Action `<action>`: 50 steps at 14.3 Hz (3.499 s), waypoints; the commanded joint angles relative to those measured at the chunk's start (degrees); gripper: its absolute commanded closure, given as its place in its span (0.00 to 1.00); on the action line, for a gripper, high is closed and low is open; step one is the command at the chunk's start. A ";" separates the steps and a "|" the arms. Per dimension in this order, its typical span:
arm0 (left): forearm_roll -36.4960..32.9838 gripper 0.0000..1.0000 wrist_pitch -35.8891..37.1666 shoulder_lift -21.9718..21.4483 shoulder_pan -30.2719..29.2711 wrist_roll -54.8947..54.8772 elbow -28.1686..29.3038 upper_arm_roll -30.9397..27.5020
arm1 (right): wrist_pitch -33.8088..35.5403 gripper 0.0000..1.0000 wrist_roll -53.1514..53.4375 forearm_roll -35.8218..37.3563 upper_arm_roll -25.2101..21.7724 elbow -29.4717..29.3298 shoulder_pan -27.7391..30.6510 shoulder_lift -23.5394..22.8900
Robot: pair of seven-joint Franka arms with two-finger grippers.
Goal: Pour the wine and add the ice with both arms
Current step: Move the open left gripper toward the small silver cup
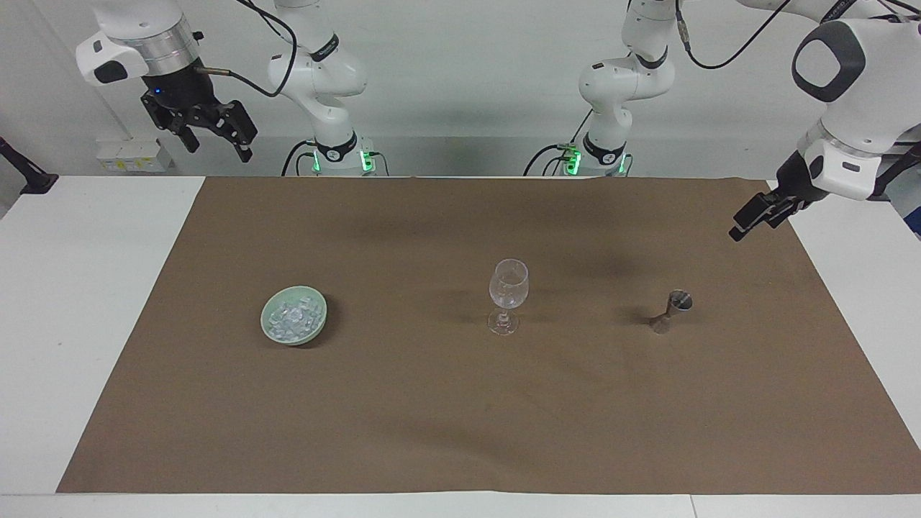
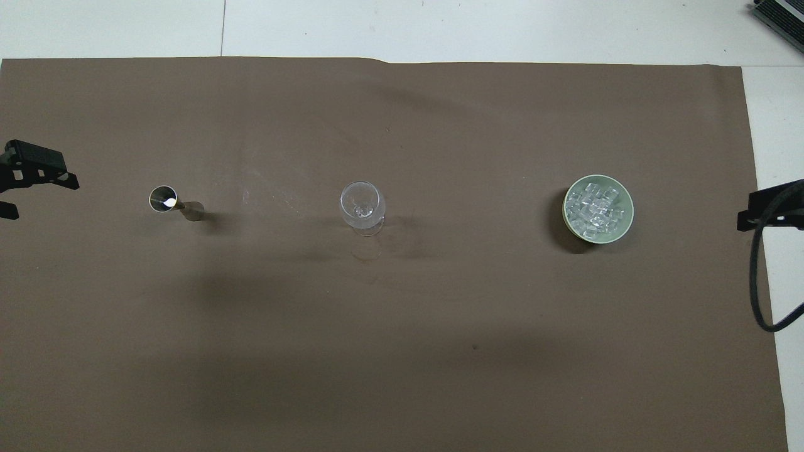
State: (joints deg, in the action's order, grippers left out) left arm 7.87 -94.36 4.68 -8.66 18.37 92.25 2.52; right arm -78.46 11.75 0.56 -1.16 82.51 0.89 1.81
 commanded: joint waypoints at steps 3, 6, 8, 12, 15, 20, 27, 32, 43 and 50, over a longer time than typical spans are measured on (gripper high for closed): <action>6.10 0.00 1.89 2.88 -2.94 22.20 -0.14 0.20 | 0.24 0.00 -1.29 -0.47 0.29 0.55 0.51 0.74; 12.94 0.00 3.74 5.06 -6.00 28.18 -0.32 0.29 | 0.24 0.00 -1.29 -0.47 0.29 0.54 0.51 0.74; 14.89 0.00 6.02 8.23 -6.63 30.66 -2.16 0.29 | 0.24 0.00 -1.29 -0.47 0.29 0.46 0.51 0.83; 18.59 0.00 11.28 15.61 -10.50 35.14 -9.26 1.43 | 0.24 0.00 -1.29 -0.47 0.29 0.55 0.51 0.74; 18.50 0.00 12.44 19.57 -12.60 41.37 -12.97 4.49 | 0.24 0.00 -1.29 -0.47 0.29 0.46 0.51 0.74; 14.38 0.00 15.96 25.99 -18.06 48.21 -20.44 12.94 | 0.24 0.00 -1.29 -0.47 0.29 0.46 0.51 0.74; 12.70 0.00 18.06 28.81 -19.91 47.14 -24.58 17.43 | 0.24 0.00 -1.29 -0.47 0.29 0.55 0.51 0.74; 15.60 0.00 17.11 31.27 -22.01 44.20 -24.40 17.17 | 0.24 0.00 -1.29 -0.47 0.29 0.46 0.51 0.74; 23.85 0.00 7.36 33.03 -24.91 40.07 -13.16 16.81 | 0.24 0.00 -1.29 -0.47 0.29 0.46 0.51 0.83; 34.22 0.00 -0.47 32.68 -25.79 38.67 -4.19 16.20 | 0.24 0.00 -1.29 -0.47 0.29 0.46 0.51 0.74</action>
State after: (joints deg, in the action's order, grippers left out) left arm 39.47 -92.81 38.80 -33.43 58.51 84.84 18.52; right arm -78.46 11.75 0.56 -1.16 82.51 0.89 1.81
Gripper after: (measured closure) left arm 0.000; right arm 0.000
